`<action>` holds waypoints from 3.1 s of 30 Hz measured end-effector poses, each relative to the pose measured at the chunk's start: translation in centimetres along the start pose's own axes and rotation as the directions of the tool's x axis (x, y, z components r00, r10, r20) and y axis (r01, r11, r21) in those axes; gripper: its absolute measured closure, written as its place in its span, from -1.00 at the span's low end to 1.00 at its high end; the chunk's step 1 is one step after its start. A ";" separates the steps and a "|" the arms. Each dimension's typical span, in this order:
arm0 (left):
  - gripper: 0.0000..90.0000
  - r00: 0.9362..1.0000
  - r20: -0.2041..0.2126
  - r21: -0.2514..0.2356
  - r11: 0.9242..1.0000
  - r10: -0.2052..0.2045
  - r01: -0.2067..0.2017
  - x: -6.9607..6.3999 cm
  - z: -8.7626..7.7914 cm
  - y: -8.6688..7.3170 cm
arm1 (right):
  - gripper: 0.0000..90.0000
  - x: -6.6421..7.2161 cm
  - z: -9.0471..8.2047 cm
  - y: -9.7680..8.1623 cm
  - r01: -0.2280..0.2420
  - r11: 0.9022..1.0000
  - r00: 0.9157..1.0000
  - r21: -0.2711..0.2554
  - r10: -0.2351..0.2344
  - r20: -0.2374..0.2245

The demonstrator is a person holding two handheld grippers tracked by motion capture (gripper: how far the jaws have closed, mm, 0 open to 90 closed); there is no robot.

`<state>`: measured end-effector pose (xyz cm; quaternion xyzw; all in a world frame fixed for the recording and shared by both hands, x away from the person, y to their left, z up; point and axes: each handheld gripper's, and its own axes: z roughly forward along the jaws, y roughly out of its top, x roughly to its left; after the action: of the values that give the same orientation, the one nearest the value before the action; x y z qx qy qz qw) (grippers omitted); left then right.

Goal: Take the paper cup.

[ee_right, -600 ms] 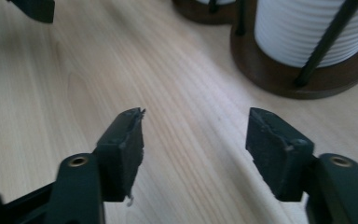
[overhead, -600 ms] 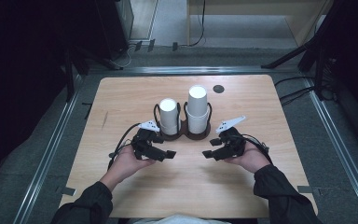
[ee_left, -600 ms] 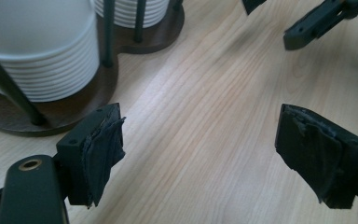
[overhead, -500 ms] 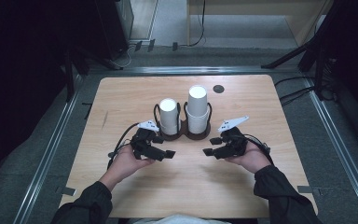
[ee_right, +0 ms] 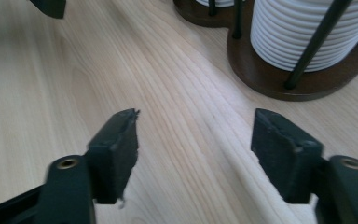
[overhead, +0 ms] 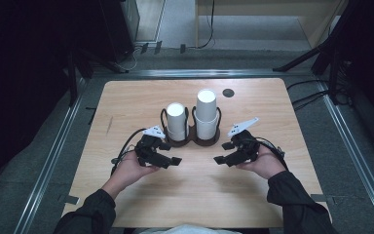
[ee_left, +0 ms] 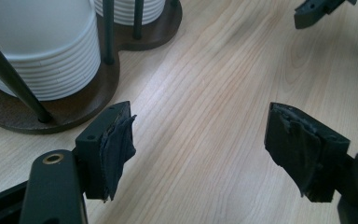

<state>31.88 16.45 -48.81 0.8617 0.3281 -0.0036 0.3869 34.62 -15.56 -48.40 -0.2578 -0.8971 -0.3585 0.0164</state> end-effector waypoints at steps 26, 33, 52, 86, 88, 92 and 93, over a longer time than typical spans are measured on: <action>-0.44 0.999 0.023 0.010 1.000 0.027 -0.027 -0.3 -0.6 0.1 | -0.12 -0.4 -1.1 0.1 0.046 0.999 0.999 0.000 -0.046 -0.027; -0.44 0.999 0.023 0.006 1.000 0.023 -0.023 -0.2 -0.7 0.1 | -0.13 -0.7 -2.0 0.2 0.055 0.998 0.998 0.004 -0.055 0.005; -0.44 0.999 0.032 -0.001 0.999 0.037 -0.037 -0.8 -0.6 0.0 | -0.16 -2.4 -4.5 3.0 0.125 0.992 0.992 0.004 -0.125 -0.004; -0.44 0.996 0.068 0.017 0.999 0.050 -0.051 -1.1 -0.6 -0.2 | -0.31 -5.5 -6.3 11.2 0.189 0.980 0.981 0.061 -0.191 0.028; -0.44 0.996 0.069 0.019 0.999 0.050 -0.051 -1.1 -0.6 -0.3 | -0.32 -5.7 -6.2 11.6 0.194 0.979 0.980 0.064 -0.196 0.026; -0.44 0.996 0.071 0.020 0.998 0.049 -0.051 -1.1 -0.6 -0.3 | -0.35 -5.7 -5.9 12.5 0.202 0.976 0.979 0.078 -0.204 0.021; -0.44 0.996 0.072 0.020 0.998 0.050 -0.051 -1.2 -0.6 -0.3 | -0.35 -5.6 -5.8 12.7 0.196 0.977 0.980 0.086 -0.199 0.019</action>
<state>30.67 16.33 -48.29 0.8732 0.2921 -0.0284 0.3891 44.64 -14.14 -37.23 -0.1713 -0.9326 -0.3171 -0.0207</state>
